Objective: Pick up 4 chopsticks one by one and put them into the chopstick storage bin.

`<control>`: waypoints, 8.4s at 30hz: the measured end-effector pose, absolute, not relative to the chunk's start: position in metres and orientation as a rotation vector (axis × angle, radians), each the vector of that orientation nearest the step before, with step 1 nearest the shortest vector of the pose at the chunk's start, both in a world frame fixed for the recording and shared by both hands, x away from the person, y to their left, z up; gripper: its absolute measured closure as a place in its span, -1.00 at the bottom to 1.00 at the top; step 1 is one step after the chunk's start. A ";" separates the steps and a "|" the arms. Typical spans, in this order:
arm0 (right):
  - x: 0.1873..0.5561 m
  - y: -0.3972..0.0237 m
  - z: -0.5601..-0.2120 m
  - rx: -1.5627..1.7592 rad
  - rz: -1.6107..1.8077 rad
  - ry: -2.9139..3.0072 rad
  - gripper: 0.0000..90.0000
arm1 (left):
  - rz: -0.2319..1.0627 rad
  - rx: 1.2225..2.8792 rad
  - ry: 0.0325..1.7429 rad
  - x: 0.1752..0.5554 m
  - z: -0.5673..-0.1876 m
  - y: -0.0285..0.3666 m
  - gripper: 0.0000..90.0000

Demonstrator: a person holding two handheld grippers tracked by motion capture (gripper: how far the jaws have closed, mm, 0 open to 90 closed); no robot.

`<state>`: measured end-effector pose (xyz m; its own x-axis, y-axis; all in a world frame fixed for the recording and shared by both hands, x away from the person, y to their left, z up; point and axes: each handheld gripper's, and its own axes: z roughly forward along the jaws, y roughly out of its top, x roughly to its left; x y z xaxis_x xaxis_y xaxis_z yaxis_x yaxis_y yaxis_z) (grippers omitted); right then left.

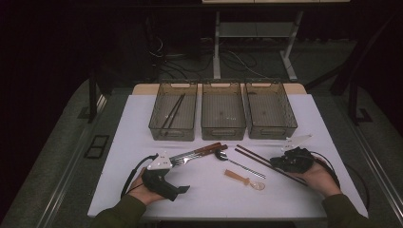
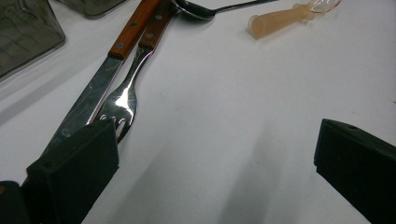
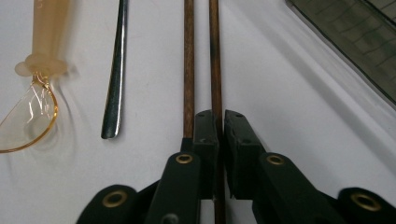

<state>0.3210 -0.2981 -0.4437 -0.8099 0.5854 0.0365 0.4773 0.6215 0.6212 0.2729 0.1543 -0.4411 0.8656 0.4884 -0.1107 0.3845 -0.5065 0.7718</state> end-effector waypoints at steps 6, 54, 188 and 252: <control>0.321 -0.298 -0.444 0.865 0.947 2.677 0.90 | 0.151 2.159 0.630 0.273 -0.441 0.154 -1.00; 0.322 -0.274 -0.394 0.857 1.177 2.639 0.90 | 0.182 2.055 0.616 0.274 -0.439 0.159 -1.00; 0.445 -0.034 -0.347 0.791 1.192 2.755 1.00 | 0.147 2.092 0.531 0.272 -0.440 0.148 -1.00; 0.346 -0.210 -0.383 0.805 1.272 2.623 0.05 | 0.166 2.086 0.571 0.272 -0.440 0.153 -1.00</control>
